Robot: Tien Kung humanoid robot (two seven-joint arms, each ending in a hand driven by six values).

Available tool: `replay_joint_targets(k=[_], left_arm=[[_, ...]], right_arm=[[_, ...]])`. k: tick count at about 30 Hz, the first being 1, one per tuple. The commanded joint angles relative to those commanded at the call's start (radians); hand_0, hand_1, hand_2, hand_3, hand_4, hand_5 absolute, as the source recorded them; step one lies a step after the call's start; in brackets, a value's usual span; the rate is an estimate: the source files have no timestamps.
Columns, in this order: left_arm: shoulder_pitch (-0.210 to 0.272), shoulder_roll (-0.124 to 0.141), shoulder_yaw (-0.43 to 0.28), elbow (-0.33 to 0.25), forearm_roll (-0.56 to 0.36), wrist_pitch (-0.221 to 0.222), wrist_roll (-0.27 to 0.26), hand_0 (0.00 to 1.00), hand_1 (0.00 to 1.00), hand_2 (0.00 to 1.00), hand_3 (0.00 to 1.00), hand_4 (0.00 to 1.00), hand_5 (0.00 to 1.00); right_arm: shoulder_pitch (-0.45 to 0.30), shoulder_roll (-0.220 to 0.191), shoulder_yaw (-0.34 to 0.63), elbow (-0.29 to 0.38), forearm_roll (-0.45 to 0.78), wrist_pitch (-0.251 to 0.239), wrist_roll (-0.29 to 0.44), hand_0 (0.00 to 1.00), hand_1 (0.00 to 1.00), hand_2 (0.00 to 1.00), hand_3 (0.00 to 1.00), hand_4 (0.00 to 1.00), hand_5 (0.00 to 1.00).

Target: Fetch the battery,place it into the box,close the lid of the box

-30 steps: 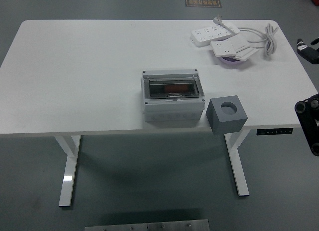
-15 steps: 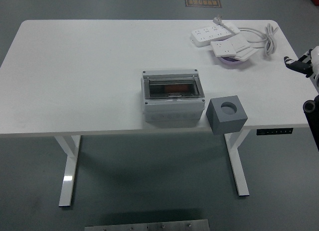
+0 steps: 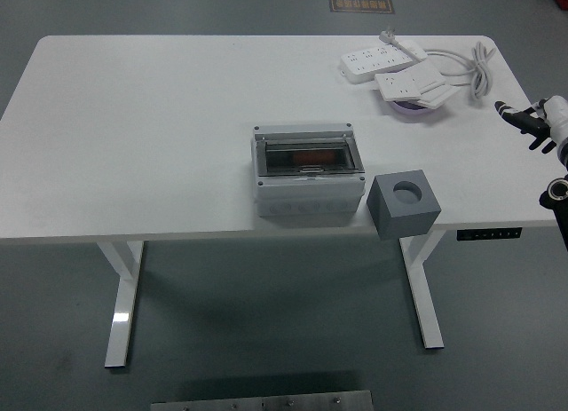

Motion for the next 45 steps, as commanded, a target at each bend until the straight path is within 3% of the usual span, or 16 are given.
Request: replay_joint_targets(k=[8,9,14,15,20,21,33,37,45], left_arm=[[0.002,0.001,0.0,0.0,0.0,0.0,0.0,0.848,0.898,0.841,0.81,0.846,0.525],[0.002,0.001,0.0,0.0,0.0,0.0,0.0,0.849,0.898,0.841,0.811,0.846,0.526],[0.003,0.001,0.0,0.0,0.0,0.001,-0.001,0.849,0.898,0.841,0.811,0.846,0.526],[0.003,0.001,-0.001,0.0,0.001,0.001,-0.001,0.849,0.899,0.842,0.81,0.847,0.526],[0.002,0.0,-0.003,0.0,0.005,0.0,-0.001,0.849,0.899,0.842,0.81,0.847,0.526],[0.002,0.001,-0.003,0.0,0.005,0.0,-0.001,0.849,0.899,0.843,0.811,0.847,0.526],[-0.002,-0.002,-0.003,0.001,0.007,0.0,-0.002,0.85,0.899,0.843,0.811,0.848,0.527],[-0.003,-0.003,-0.002,0.001,0.005,0.0,-0.004,0.85,0.899,0.843,0.811,0.848,0.527],[-0.005,-0.005,0.0,0.001,0.004,0.0,-0.005,0.85,0.899,0.842,0.811,0.849,0.529]], right_arm=[[-0.01,0.007,0.004,-0.013,0.031,-0.047,0.046,0.433,0.422,0.631,0.676,0.831,0.892],[-0.012,0.008,0.004,-0.015,0.038,-0.057,0.062,0.636,0.574,0.679,0.693,0.873,0.897],[-0.023,0.015,0.006,-0.026,0.082,-0.143,0.152,0.636,0.574,0.679,0.693,0.873,0.897],[-0.025,0.017,0.009,-0.028,0.09,-0.168,0.175,0.699,0.628,0.692,0.694,0.919,0.936],[-0.036,0.025,0.01,-0.029,0.106,-0.273,0.276,0.699,0.628,0.692,0.694,0.919,0.936],[-0.038,0.026,0.009,-0.029,0.108,-0.292,0.295,0.704,0.64,0.693,0.692,0.978,0.998],[-0.095,0.048,-0.038,-0.031,0.106,-0.536,0.546,0.724,0.667,0.69,0.701,0.998,0.998],[-0.121,0.065,-0.053,-0.033,0.092,-0.595,0.604,0.724,0.667,0.69,0.701,0.998,0.998],[-0.166,0.091,-0.089,-0.042,0.087,-0.662,0.696,0.736,0.686,0.7,0.716,0.998,0.998]])
